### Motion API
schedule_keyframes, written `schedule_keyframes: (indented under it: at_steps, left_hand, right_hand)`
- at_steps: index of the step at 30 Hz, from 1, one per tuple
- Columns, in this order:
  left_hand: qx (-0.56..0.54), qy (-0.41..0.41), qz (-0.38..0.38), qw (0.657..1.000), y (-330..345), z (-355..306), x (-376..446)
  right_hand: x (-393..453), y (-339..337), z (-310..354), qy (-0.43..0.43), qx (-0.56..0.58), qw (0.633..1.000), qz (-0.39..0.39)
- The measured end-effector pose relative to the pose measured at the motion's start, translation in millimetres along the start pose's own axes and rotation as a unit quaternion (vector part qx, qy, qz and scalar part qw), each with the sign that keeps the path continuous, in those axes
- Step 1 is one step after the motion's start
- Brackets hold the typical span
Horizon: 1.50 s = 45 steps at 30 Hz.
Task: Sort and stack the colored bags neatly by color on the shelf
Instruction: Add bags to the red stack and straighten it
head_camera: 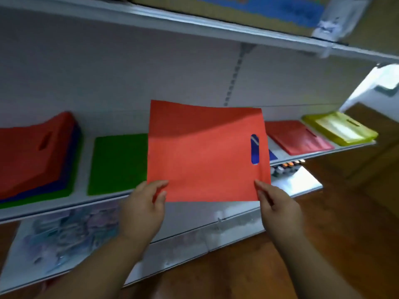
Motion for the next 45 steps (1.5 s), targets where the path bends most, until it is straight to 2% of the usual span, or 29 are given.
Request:
schedule_keyframes:
  at_steps: [6,11,19,22,31,38,45]
  left_hand:
    - [0.0,0.032,0.063,0.998,140,-109,-26]
    - [0.003,0.023,0.086,0.996,211,-167,-20]
    - [0.0,-0.002,0.105,0.994,291,-196,21]
    - [-0.003,0.018,0.11,0.994,322,-217,59]
    - [0.058,0.038,0.078,0.995,398,-293,119]
    - [0.159,-0.017,0.055,0.986,469,-322,136]
    - [0.254,-0.017,0.072,0.964,525,-336,141]
  right_hand:
    - [36,-99,-137,0.029,-0.075,0.997,-0.017]
    - [74,-134,-212,0.042,-0.108,0.993,-0.001]
    - [159,-129,-272,0.049,-0.126,0.991,0.02]
    - [195,-126,-290,0.072,-0.132,0.988,0.036]
    - [322,-157,-347,0.076,-0.135,0.988,0.003]
    - [427,-133,-403,-0.023,-0.163,0.982,0.087]
    - [480,-105,-446,-0.049,-0.197,0.96,0.19]
Point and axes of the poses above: each hand's wrist, its own x-axis towards the middle knuckle, its own y-axis out of the palm, z = x × y, the point moved 8 cm from there along x, towards the middle knuckle, and after that the axes turned 3 degrees about -z, right-handed, at the moved point
